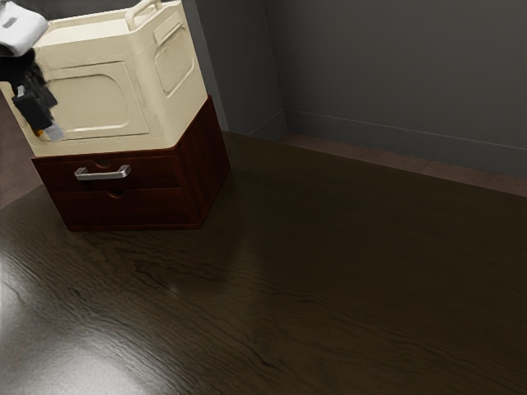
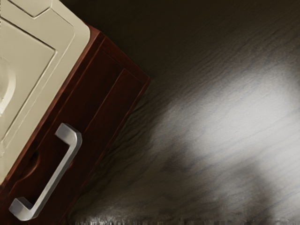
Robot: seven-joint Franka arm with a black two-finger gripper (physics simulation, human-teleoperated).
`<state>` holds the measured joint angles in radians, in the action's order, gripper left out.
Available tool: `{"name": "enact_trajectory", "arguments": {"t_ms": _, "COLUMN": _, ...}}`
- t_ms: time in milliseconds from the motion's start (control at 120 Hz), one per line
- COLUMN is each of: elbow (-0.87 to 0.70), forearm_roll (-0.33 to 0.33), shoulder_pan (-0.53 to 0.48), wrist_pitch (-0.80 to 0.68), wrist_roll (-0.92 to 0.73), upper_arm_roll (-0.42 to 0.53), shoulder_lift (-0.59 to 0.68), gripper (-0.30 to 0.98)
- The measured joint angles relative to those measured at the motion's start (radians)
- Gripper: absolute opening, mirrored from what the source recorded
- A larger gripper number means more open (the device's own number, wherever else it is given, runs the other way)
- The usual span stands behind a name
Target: Pull the drawer handle with one arm to open the drawer
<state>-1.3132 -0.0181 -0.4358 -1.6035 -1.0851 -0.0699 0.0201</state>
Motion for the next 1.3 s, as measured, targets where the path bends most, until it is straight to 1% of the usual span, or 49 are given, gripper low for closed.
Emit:
{"name": "enact_trajectory", "arguments": {"t_ms": 42, "elbow": -0.007, "forearm_roll": 0.008, "shoulder_pan": -0.003, "wrist_pitch": -0.024, "wrist_roll": -0.062, "upper_arm_roll": -0.03, "shoulder_lift": -0.017, "gripper": 0.68}}
{"name": "enact_trajectory", "arguments": {"t_ms": 100, "elbow": -0.075, "forearm_roll": 0.016, "shoulder_pan": -0.032, "wrist_pitch": -0.082, "wrist_roll": -0.131, "upper_arm_roll": -0.043, "shoulder_lift": -0.026, "gripper": 0.68}}
{"name": "enact_trajectory", "arguments": {"t_ms": 217, "elbow": -0.27, "forearm_roll": 0.004, "shoulder_pan": -0.091, "wrist_pitch": -0.228, "wrist_roll": -0.232, "upper_arm_roll": -0.055, "shoulder_lift": 0.015, "gripper": 0.68}}
{"name": "enact_trajectory", "arguments": {"t_ms": 308, "elbow": -0.417, "forearm_roll": -0.014, "shoulder_pan": -0.106, "wrist_pitch": -0.375, "wrist_roll": -0.29, "upper_arm_roll": -0.063, "shoulder_lift": 0.035, "gripper": 0.68}}
{"name": "enact_trajectory", "arguments": {"t_ms": 358, "elbow": -0.468, "forearm_roll": -0.027, "shoulder_pan": -0.094, "wrist_pitch": -0.45, "wrist_roll": -0.318, "upper_arm_roll": -0.059, "shoulder_lift": 0.039, "gripper": 0.68}}
{"name": "enact_trajectory", "arguments": {"t_ms": 433, "elbow": -0.497, "forearm_roll": -0.036, "shoulder_pan": -0.052, "wrist_pitch": -0.544, "wrist_roll": -0.359, "upper_arm_roll": -0.051, "shoulder_lift": 0.041, "gripper": 0.67}}
{"name": "enact_trajectory", "arguments": {"t_ms": 517, "elbow": -0.515, "forearm_roll": -0.035, "shoulder_pan": -0.006, "wrist_pitch": -0.634, "wrist_roll": -0.399, "upper_arm_roll": -0.048, "shoulder_lift": 0.039, "gripper": 0.66}}
{"name": "enact_trajectory", "arguments": {"t_ms": 600, "elbow": -0.522, "forearm_roll": -0.03, "shoulder_pan": 0.011, "wrist_pitch": -0.699, "wrist_roll": -0.434, "upper_arm_roll": -0.051, "shoulder_lift": 0.038, "gripper": 0.64}}
{"name": "enact_trajectory", "arguments": {"t_ms": 783, "elbow": -0.556, "forearm_roll": -0.006, "shoulder_pan": -0.029, "wrist_pitch": -0.771, "wrist_roll": -0.495, "upper_arm_roll": -0.06, "shoulder_lift": 0.054, "gripper": 0.56}}
{"name": "enact_trajectory", "arguments": {"t_ms": 967, "elbow": -0.577, "forearm_roll": -0.002, "shoulder_pan": -0.031, "wrist_pitch": -0.797, "wrist_roll": -0.54, "upper_arm_roll": -0.075, "shoulder_lift": 0.051, "gripper": 0.44}}
{"name": "enact_trajectory", "arguments": {"t_ms": 1058, "elbow": -0.577, "forearm_roll": -0.002, "shoulder_pan": -0.018, "wrist_pitch": -0.806, "wrist_roll": -0.557, "upper_arm_roll": -0.093, "shoulder_lift": 0.04, "gripper": 0.42}}
{"name": "enact_trajectory", "arguments": {"t_ms": 1300, "elbow": -0.574, "forearm_roll": -0.004, "shoulder_pan": -0.043, "wrist_pitch": -0.814, "wrist_roll": -0.594, "upper_arm_roll": -0.105, "shoulder_lift": 0.025, "gripper": 0.38}}
